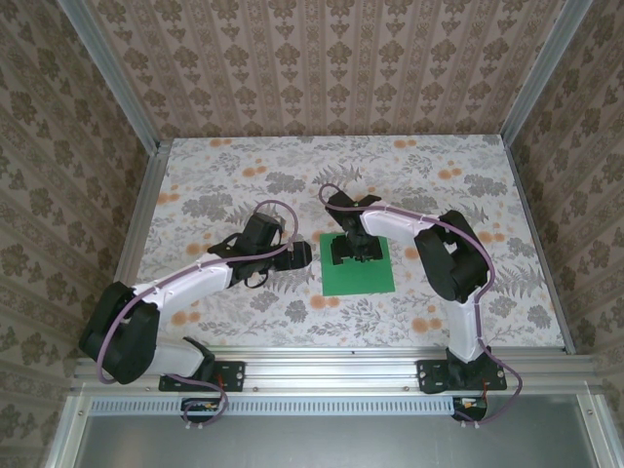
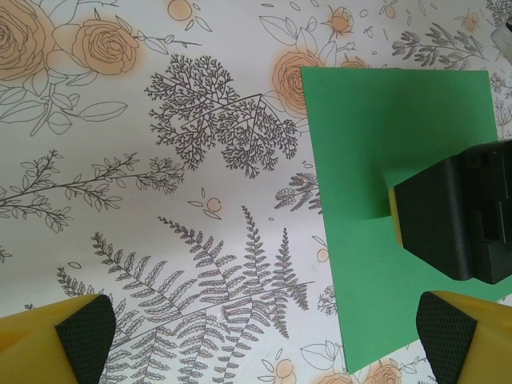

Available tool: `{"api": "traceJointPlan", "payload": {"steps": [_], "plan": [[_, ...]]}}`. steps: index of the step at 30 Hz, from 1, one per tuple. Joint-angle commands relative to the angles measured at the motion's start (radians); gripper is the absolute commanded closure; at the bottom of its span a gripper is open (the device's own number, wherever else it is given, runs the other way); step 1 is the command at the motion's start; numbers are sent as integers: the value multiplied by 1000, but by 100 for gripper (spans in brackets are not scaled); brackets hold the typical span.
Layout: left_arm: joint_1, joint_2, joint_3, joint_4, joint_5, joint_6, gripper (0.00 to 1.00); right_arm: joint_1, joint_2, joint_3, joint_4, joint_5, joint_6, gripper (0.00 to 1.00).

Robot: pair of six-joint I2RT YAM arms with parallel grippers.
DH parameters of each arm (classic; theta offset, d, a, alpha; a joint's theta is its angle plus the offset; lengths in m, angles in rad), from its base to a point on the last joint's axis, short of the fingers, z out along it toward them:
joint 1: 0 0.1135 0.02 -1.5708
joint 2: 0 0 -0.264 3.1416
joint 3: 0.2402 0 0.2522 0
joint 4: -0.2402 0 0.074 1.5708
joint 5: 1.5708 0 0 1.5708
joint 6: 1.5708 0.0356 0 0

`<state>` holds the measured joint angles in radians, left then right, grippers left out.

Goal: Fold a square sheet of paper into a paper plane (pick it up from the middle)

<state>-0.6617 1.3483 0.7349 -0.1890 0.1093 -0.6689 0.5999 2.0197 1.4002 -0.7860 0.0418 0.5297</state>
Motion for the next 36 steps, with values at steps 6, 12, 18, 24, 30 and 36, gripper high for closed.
{"api": "traceJointPlan", "payload": {"steps": [6, 12, 18, 24, 30, 36], "plan": [[-13, 18, 40, -20, 13, 0, 0, -3, 42, -28, -21, -15, -5, 25], [-15, 19, 41, -23, 9, 0, 0, -3, 50, -28, -30, 1, -5, 26], [-15, 18, 43, -24, 4, 3, 0, -2, -6, 30, -83, 20, -23, 18], [-16, 20, 41, -21, 4, 5, 0, 0, -29, 49, -95, 36, -19, 3], [-16, 24, 39, -17, 6, 5, 0, 7, 19, -1, -39, -22, -20, 1], [-16, 27, 42, -17, 10, 5, 0, 11, 77, -32, -36, 1, -9, 4]]}}
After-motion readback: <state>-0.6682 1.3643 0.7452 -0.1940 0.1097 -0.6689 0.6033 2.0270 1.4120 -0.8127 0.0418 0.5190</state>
